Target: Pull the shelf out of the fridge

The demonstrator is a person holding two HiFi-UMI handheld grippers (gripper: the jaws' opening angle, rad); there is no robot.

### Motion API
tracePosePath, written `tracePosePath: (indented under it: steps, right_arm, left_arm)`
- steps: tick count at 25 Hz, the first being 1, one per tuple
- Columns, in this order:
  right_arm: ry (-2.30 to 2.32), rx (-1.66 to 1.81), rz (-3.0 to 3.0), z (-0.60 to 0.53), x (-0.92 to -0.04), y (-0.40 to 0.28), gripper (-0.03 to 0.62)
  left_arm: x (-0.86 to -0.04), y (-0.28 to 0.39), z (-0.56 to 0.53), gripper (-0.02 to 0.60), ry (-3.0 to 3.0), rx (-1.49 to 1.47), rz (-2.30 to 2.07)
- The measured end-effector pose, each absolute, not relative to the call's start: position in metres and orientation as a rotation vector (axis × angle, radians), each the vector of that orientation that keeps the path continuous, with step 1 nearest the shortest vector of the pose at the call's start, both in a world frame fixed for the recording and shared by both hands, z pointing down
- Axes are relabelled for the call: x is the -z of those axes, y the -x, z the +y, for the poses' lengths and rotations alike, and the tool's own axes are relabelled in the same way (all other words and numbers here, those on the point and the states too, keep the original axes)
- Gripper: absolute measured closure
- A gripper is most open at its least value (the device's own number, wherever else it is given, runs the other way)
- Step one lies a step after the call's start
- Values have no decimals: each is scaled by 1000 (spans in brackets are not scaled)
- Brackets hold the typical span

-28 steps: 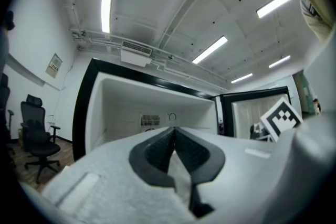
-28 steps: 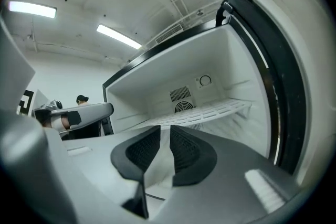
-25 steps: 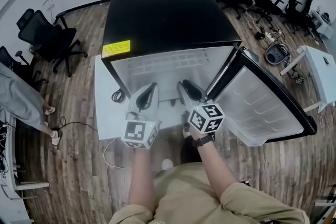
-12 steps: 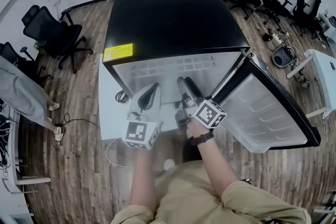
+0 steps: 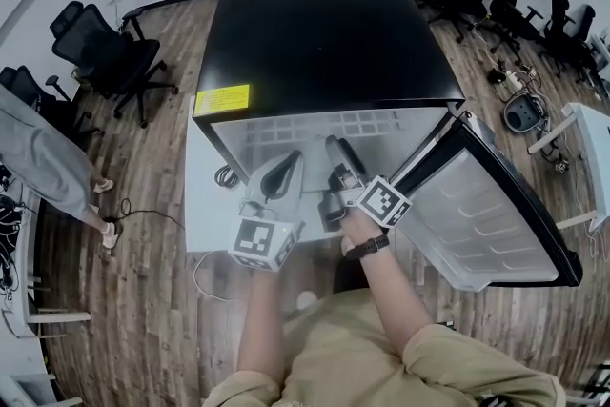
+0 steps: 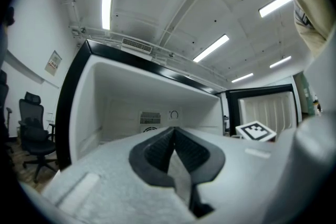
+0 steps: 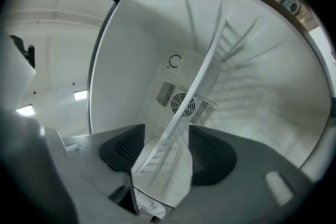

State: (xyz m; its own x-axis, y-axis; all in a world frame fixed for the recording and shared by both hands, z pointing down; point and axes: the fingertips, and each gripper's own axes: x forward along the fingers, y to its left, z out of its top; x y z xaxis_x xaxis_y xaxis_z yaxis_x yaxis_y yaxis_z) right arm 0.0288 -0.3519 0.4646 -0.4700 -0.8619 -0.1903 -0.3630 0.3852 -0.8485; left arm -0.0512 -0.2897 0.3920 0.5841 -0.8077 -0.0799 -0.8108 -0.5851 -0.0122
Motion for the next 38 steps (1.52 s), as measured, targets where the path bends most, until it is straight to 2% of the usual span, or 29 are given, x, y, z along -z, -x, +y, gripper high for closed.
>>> tracePosePath:
  steps: [20,38]
  right_arm:
    - [973,1089,1843,-387,-472,-56,338]
    - [748,1193,1668,-412,-460,-44,356]
  left_arm:
    - [-384,8,-286,583,2835,-103,1216]
    - [-378,17,-299,583,2811,-129,1267]
